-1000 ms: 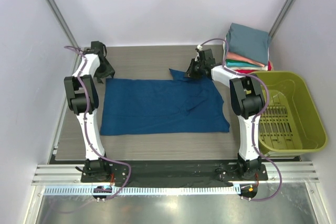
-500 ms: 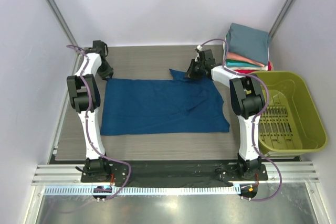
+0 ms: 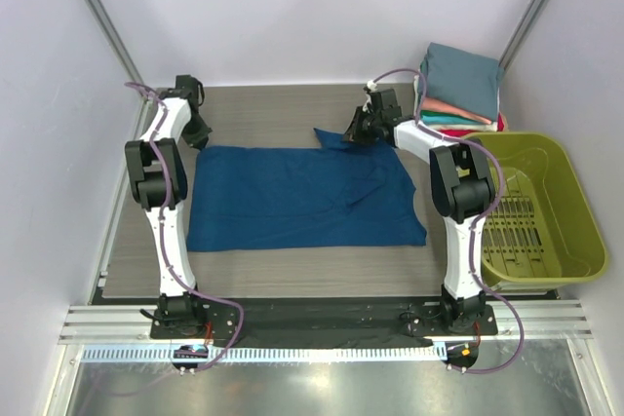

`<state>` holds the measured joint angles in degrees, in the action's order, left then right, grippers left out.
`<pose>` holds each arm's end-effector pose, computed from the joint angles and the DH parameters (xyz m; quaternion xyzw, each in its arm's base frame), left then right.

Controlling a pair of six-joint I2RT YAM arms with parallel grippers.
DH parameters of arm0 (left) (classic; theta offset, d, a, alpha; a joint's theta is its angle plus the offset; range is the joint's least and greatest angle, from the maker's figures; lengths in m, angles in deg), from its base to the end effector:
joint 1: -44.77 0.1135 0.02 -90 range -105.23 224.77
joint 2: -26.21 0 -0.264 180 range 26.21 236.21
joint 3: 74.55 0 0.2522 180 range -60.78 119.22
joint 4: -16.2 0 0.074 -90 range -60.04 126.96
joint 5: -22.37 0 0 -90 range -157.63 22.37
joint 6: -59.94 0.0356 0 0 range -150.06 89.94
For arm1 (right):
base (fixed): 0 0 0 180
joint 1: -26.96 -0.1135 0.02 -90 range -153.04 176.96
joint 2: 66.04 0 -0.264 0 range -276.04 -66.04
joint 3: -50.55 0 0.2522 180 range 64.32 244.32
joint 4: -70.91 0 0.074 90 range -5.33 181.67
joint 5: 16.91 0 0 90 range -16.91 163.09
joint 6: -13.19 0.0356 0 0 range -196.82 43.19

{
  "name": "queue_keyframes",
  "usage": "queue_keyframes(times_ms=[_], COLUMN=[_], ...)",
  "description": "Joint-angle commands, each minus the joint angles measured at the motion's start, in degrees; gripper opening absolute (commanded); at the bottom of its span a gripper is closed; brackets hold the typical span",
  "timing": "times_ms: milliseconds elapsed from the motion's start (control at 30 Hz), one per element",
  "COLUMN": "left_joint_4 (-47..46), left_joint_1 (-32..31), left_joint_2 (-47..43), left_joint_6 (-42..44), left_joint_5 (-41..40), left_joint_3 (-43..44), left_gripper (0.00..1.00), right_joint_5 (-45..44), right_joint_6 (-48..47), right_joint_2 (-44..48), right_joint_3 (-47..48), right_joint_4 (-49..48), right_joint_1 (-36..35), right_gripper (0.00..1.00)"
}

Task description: Fold and stack the t-shirts

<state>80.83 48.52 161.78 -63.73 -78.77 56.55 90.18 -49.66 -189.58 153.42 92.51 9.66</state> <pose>0.4973 0.0395 0.1769 -0.3306 0.9214 0.0456 0.1990 0.4569 0.1533 0.1719 0.0177 0.9062 0.2771 0.3190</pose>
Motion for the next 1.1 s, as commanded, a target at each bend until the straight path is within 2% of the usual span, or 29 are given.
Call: queue_keyframes(times_ms=[0,167,300,533,667,867,1067], left_joint_4=[0.6,-6.6,-10.3,-16.3,-19.2,-20.1,-22.4], left_joint_1=[-0.1,-0.3,-0.3,-0.2,-0.2,-0.2,-0.2], left_joint_2=[-8.5,-16.8,-24.7,-33.3,-36.5,-35.7,-34.9], left_joint_6=[-1.4,-5.6,-7.3,-9.1,-9.2,-7.6,-6.9], left_joint_5=[-2.1,0.8,-0.1,-1.4,-3.4,-7.4,-8.6], left_joint_3=[-3.3,-15.6,-25.5,-36.3,-39.6,-40.3,-42.2], left_gripper=[0.0,0.0,0.0,0.0,0.0,0.0,0.0], right_joint_5=[0.1,-0.9,-2.3,-3.4,-4.9,-9.4,-9.5], right_joint_6=[-0.7,-1.8,-2.5,-2.1,-1.8,-1.8,-1.2], right_joint_2=[7.3,11.4,15.7,25.1,30.8,40.7,46.7], right_joint_3=[1.1,-1.6,-6.3,-15.4,-20.8,-28.3,-32.8], right_joint_4=[-1.0,-0.5,0.4,0.6,0.5,2.1,4.6], right_joint_1=[-0.3,-0.2,0.4,0.5,0.5,0.5,0.5], right_gripper=[0.01,0.01,0.01,0.01,0.01,0.01,0.01])
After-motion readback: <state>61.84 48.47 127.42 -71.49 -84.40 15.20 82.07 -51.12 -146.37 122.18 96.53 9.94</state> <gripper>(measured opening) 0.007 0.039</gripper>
